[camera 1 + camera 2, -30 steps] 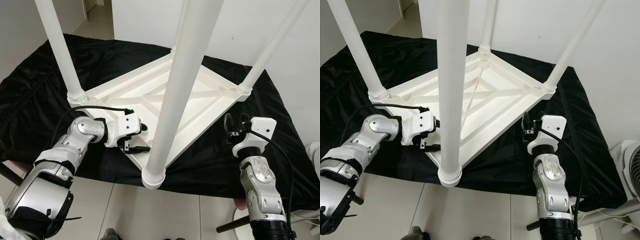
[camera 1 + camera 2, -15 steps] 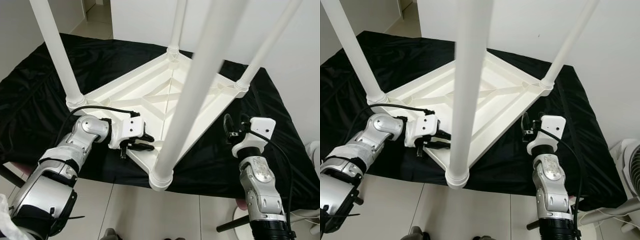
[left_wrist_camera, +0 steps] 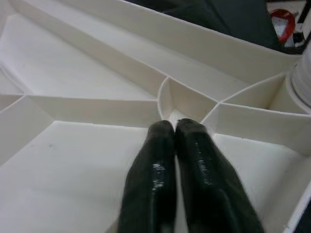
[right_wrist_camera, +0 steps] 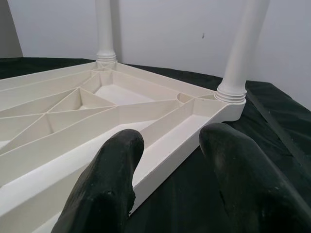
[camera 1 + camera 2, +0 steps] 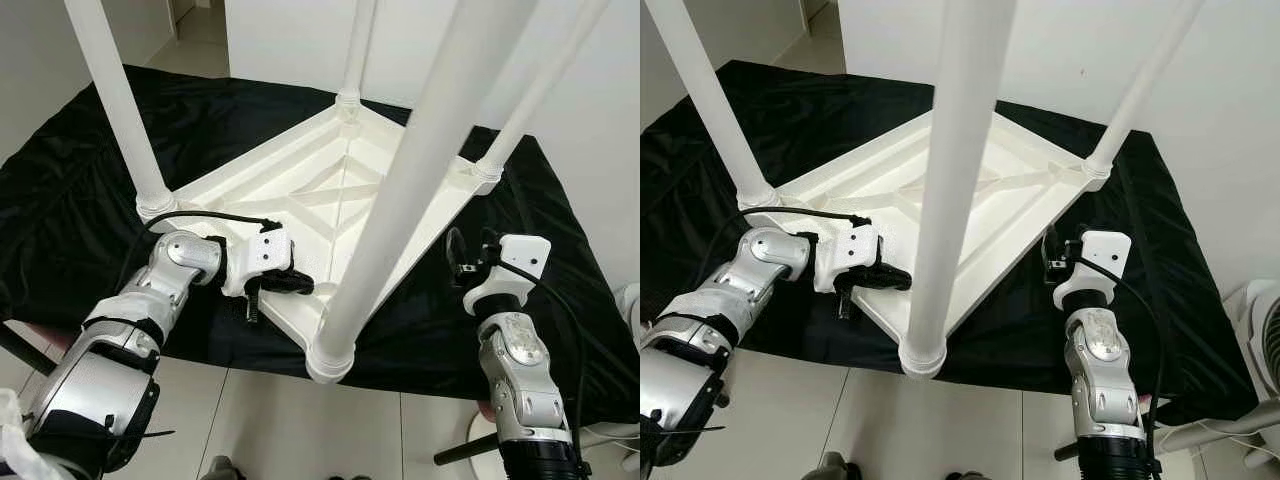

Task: Building children table

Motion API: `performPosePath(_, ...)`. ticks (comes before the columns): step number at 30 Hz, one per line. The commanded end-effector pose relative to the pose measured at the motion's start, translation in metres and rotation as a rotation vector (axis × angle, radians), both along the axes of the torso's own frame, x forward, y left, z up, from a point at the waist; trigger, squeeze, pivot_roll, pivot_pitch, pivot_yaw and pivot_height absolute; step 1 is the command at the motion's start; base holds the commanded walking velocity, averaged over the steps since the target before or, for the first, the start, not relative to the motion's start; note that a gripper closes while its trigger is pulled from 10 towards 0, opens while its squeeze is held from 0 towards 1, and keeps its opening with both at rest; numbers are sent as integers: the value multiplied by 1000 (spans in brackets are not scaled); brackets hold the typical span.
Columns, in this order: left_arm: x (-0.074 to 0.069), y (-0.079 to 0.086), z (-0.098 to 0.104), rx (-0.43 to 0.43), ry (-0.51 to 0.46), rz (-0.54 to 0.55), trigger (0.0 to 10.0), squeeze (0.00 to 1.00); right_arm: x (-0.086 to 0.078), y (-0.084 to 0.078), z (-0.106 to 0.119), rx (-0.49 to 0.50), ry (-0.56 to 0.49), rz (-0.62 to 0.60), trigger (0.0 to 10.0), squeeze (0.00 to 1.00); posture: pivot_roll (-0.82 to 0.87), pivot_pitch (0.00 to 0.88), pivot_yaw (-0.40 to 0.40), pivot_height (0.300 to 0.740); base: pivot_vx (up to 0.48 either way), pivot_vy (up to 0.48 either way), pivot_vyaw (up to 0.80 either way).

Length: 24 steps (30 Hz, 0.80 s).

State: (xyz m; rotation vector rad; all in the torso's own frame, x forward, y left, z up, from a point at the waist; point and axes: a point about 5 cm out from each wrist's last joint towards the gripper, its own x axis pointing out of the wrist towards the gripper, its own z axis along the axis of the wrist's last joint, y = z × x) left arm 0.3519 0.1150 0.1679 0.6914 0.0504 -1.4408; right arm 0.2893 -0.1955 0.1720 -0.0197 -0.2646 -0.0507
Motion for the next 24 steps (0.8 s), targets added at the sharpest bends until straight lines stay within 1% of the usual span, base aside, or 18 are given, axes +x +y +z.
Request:
performPosePath(1, 0, 2, -2, 22, 62, -21, 10000, 1000, 0, 1, -3, 2, 14, 3, 10000, 0, -36, 94, -54, 740, 0, 0, 0)
performPosePath(9, 3, 11, 7, 24, 67, -19, 10000, 1000, -1, 1, -4, 9, 15, -2, 10000, 0, -32, 101, -51, 740, 0, 0, 0)
performPosePath(12, 3, 16, 10, 52, 33, -29, 10000, 1000, -1, 2, -5, 10, 16, -2, 10000, 0, -30, 101, -52, 740, 0, 0, 0)
performPosePath(13, 2, 19, 9, 74, 35, -31, 10000, 318, -1, 2, -5, 11, 16, -1, 10000, 0, -30, 101, -52, 740, 0, 0, 0)
performPosePath(14, 2, 19, 9, 74, 35, -31, 10000, 318, -1, 2, -5, 11, 16, -1, 10000, 0, -30, 101, -52, 740, 0, 0, 0)
performPosePath(15, 3, 21, 8, 95, 42, -28, 10000, 0, -1, 2, -5, 10, 16, 0, 10000, 0, -31, 98, -51, 740, 0, 0, 0)
performPosePath(18, 4, 27, 6, 139, 68, -15, 10000, 0, -1, 0, -4, 7, 15, -1, 10000, 0, -36, 97, -49, 740, 0, 0, 0)
performPosePath(23, 5, 27, 4, 162, 82, -3, 10000, 0, -1, 0, -4, 6, 16, -4, 10000, 0, -37, 94, -54, 740, 0, 0, 0)
performPosePath(24, 5, 27, 4, 171, 70, 1, 10000, 0, -1, 0, -4, 7, 15, -3, 10000, 0, -42, 94, -50, 740, 0, 0, 0)
